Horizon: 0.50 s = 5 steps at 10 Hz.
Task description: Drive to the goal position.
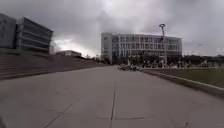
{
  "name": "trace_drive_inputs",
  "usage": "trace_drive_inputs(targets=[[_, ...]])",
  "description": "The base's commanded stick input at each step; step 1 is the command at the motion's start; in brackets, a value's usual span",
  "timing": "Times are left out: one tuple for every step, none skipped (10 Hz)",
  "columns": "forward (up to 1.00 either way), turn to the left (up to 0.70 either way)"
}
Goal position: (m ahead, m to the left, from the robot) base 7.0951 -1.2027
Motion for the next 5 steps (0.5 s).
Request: trace_drive_inputs(targets=[[0.49,0.05],[0.49,0.05],[0.49,0.05],[0.49,0.05],[0.49,0.05]])
